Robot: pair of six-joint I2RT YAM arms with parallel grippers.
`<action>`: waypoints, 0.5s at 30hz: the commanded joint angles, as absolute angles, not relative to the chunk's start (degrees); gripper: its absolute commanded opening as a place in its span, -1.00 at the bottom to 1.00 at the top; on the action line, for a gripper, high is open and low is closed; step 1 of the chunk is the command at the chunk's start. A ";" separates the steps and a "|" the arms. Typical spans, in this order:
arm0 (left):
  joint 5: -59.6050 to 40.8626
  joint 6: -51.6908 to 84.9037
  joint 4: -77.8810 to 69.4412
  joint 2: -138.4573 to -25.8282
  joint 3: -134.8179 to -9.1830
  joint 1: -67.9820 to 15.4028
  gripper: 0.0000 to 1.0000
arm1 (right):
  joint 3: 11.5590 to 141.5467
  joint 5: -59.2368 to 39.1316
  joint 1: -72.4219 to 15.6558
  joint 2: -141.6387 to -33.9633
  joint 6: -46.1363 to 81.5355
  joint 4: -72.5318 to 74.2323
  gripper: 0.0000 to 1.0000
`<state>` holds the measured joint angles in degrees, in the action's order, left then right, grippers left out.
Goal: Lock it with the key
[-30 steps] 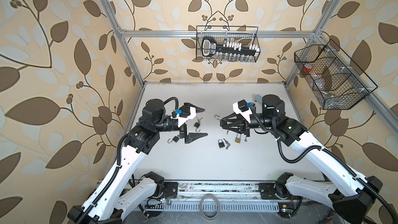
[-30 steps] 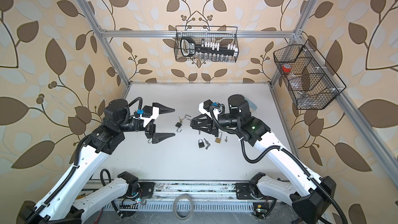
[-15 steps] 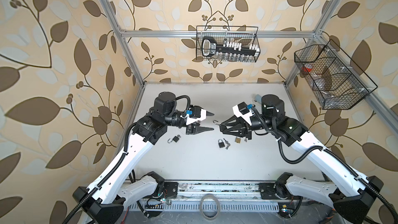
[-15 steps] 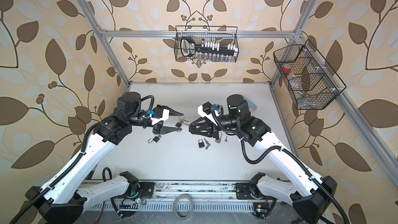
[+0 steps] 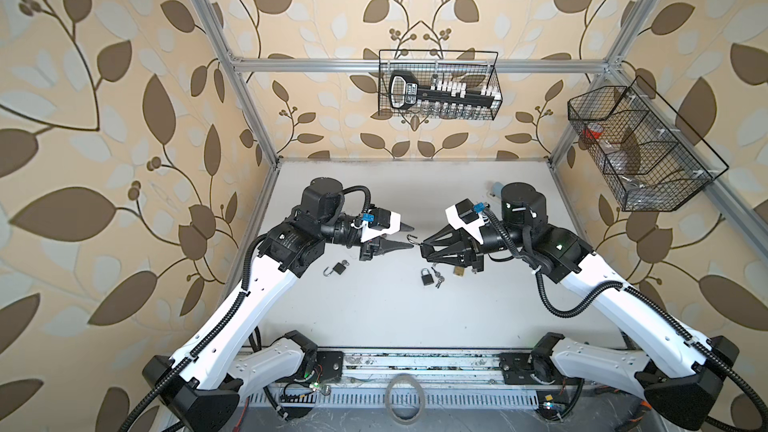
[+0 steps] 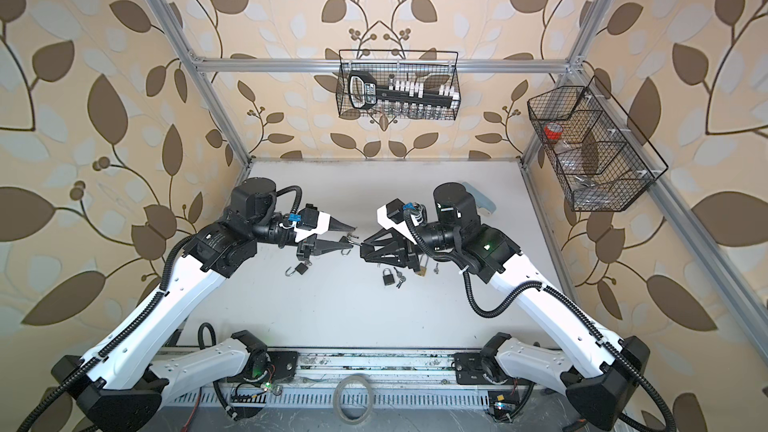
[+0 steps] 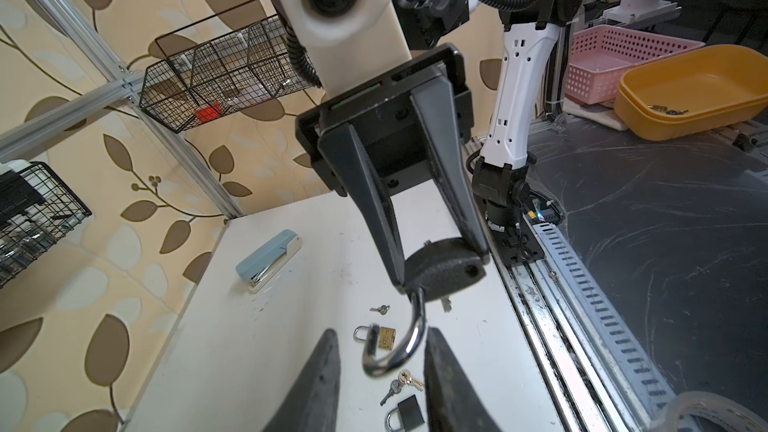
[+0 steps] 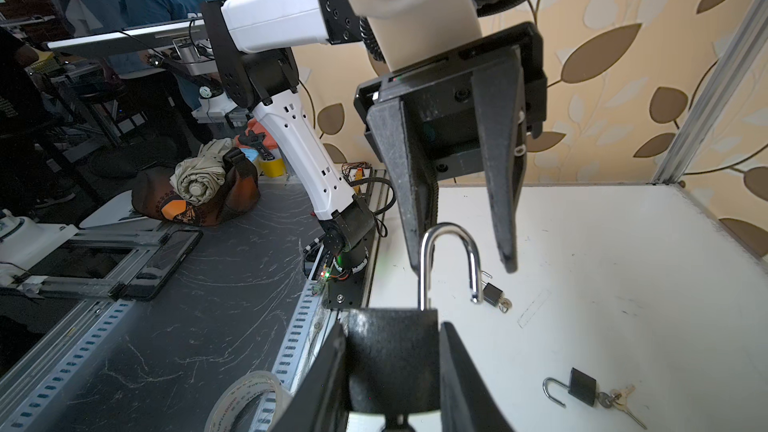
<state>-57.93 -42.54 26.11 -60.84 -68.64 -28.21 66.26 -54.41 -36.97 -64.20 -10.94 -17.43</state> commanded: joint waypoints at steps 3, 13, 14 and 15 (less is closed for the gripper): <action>-58.33 -45.77 26.37 -61.01 -70.45 -28.84 -0.47 | 68.22 -54.51 -37.44 -64.54 -11.15 -16.87 -1.00; -59.19 -46.08 26.51 -60.82 -70.35 -28.90 -0.63 | 67.55 -50.08 -37.46 -64.34 -10.72 -16.43 -1.00; -59.31 -46.06 26.46 -60.90 -70.40 -28.86 -0.64 | 67.59 -49.21 -37.49 -64.34 -10.63 -16.39 -1.00; -59.57 -45.97 26.42 -60.91 -70.44 -28.90 -0.65 | 67.59 -48.07 -37.53 -64.26 -10.51 -16.36 -1.00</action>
